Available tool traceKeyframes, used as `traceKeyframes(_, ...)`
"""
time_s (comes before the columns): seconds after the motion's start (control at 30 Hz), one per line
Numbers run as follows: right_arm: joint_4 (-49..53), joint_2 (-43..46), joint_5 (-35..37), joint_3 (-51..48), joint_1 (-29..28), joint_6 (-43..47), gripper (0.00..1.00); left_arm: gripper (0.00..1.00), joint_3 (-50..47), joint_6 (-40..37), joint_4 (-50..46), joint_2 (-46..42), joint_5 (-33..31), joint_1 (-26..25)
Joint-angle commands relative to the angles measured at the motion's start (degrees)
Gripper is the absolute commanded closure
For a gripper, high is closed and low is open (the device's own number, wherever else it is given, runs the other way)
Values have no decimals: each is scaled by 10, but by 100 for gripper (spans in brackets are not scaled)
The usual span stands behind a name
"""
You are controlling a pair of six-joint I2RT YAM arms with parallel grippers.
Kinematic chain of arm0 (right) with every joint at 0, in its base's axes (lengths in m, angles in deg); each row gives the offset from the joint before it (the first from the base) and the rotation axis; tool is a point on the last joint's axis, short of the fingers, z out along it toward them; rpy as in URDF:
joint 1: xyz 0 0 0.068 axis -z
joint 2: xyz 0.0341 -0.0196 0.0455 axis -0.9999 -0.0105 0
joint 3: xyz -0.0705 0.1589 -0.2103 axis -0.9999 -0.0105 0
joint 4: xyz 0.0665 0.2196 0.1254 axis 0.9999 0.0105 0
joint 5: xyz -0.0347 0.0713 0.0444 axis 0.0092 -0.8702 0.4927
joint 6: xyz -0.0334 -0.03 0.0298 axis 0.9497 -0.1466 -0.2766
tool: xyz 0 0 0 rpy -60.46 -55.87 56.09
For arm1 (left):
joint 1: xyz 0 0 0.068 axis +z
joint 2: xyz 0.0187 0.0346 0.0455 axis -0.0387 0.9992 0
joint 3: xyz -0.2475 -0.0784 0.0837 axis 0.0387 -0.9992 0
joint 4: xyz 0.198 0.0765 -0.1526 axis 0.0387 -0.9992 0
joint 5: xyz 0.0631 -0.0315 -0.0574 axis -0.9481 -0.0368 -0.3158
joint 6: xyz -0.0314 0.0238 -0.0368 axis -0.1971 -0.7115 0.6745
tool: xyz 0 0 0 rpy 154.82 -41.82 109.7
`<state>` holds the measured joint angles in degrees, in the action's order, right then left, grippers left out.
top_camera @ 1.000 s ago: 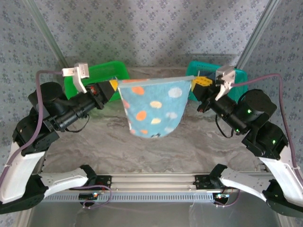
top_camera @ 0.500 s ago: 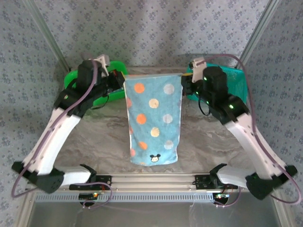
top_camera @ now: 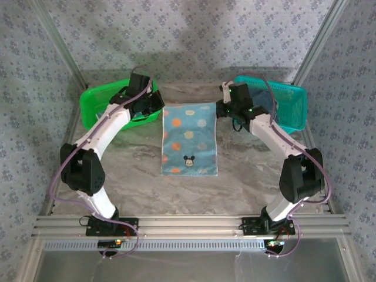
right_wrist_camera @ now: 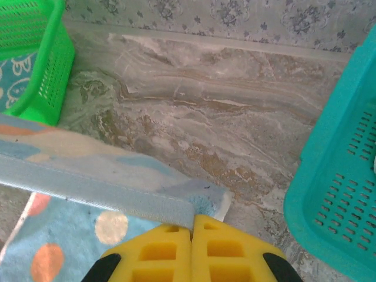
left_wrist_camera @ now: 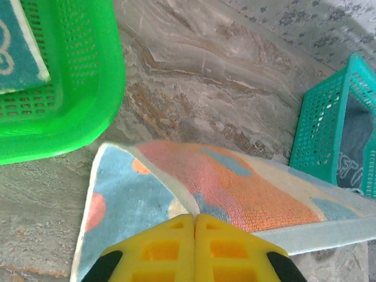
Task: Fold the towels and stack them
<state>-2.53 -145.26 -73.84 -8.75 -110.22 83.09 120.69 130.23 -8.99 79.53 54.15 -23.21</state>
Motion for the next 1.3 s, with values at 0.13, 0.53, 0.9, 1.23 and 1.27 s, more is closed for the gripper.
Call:
traceKeyframes(0.13,-75,75,29,-148,-32,10,100,100,-135,21,63,-80,14,3)
traceKeyframes(0.53,-127,203,140,-394,-156,-50,100,100,-434,121,151,-244,-21,-81)
traceKeyframes(0.9,-90,255,165,-406,-179,-74,98,100,-475,146,115,-323,-56,-117)
traceKeyframes(1.23,-46,310,183,-413,-214,-98,96,100,-492,166,97,-363,-66,-135)
traceKeyframes(1.27,-42,314,184,-413,-216,-99,96,100,-489,164,89,-367,-70,-135)
